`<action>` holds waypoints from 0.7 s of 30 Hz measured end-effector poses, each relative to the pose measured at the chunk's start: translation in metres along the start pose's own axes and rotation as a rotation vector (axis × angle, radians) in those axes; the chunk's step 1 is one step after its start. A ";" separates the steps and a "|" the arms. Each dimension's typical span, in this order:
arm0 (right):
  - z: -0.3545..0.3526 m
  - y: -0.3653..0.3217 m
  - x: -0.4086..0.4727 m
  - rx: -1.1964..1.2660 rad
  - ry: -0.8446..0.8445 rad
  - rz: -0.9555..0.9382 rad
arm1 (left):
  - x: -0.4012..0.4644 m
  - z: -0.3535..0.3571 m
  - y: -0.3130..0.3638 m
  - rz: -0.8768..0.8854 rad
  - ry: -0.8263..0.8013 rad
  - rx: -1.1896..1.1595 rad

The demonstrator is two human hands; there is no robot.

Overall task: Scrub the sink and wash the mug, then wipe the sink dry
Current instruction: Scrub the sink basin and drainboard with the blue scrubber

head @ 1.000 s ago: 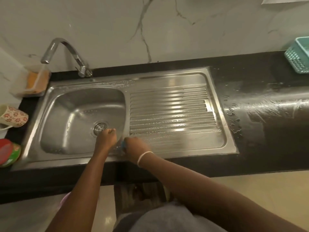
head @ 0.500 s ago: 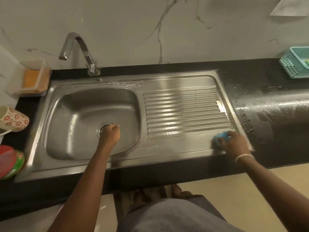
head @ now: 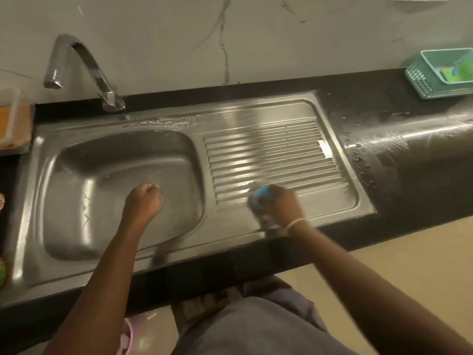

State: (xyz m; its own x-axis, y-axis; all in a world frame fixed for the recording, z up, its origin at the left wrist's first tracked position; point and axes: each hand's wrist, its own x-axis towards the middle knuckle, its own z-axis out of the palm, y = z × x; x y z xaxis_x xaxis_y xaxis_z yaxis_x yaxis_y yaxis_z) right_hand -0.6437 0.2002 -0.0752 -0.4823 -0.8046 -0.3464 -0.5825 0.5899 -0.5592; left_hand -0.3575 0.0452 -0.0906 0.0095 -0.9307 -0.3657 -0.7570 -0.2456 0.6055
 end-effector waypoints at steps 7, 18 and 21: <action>-0.122 0.101 0.047 -0.118 0.301 0.339 | 0.004 0.026 0.022 0.000 -0.028 0.028; 0.040 -0.095 0.040 -0.049 -0.311 -0.296 | 0.026 0.071 0.106 -0.039 -0.091 -0.086; -0.019 -0.033 0.078 0.006 -0.177 -0.170 | 0.029 0.073 0.116 -0.064 -0.074 -0.056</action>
State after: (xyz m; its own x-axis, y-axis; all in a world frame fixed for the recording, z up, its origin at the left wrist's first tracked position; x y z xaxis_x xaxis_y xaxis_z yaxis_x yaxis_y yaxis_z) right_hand -0.6750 0.1192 -0.0698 -0.2556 -0.8919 -0.3730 -0.6416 0.4451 -0.6247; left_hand -0.4927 0.0091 -0.0828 0.0065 -0.8906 -0.4548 -0.7186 -0.3205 0.6172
